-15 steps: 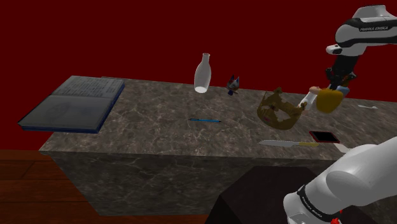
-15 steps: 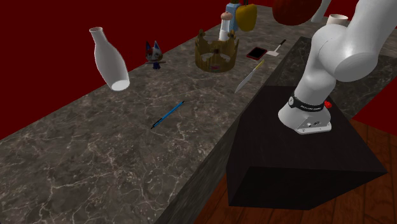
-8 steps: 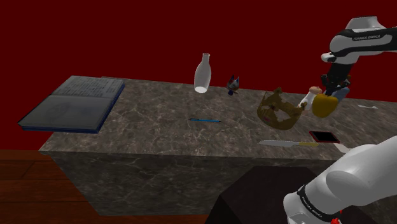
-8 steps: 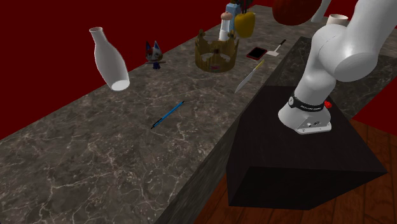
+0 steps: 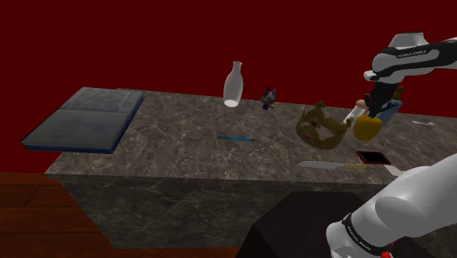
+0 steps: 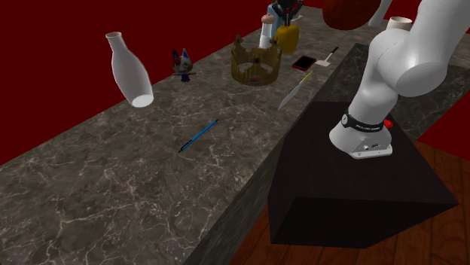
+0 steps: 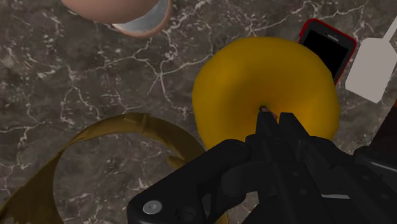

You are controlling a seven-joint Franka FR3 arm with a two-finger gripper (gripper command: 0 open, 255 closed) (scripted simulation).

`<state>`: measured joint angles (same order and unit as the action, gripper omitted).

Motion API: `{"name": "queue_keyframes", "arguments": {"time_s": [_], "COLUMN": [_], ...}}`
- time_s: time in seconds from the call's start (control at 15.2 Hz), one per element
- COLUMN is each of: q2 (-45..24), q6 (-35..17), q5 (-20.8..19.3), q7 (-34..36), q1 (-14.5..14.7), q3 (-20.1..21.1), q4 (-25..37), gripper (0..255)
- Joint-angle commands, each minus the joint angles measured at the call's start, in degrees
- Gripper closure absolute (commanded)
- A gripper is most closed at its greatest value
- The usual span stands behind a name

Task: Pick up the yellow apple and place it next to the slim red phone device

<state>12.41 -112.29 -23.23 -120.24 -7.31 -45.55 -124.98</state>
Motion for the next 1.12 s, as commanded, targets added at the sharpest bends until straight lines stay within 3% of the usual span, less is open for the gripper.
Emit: {"name": "queue_keyframes", "arguments": {"time_s": [0.0, 0.33, 0.86, 0.92, 1.06], "q2": [-0.58, -2.80, -2.80, -2.80, -2.81], "q6": [-1.86, -6.35, -6.35, -6.35, -6.35], "q5": [0.03, 0.70, 0.70, 0.70, 0.71], "q7": [0.13, 0.07, 0.07, 0.07, 0.07], "q1": [-0.04, 0.05, 0.04, 0.04, 0.04], "q3": [-0.41, -1.53, -1.52, -1.52, -1.52], "q4": [-1.32, -3.89, -3.89, -3.89, -3.89], "gripper": [255, 255, 255, 0, 0]}}
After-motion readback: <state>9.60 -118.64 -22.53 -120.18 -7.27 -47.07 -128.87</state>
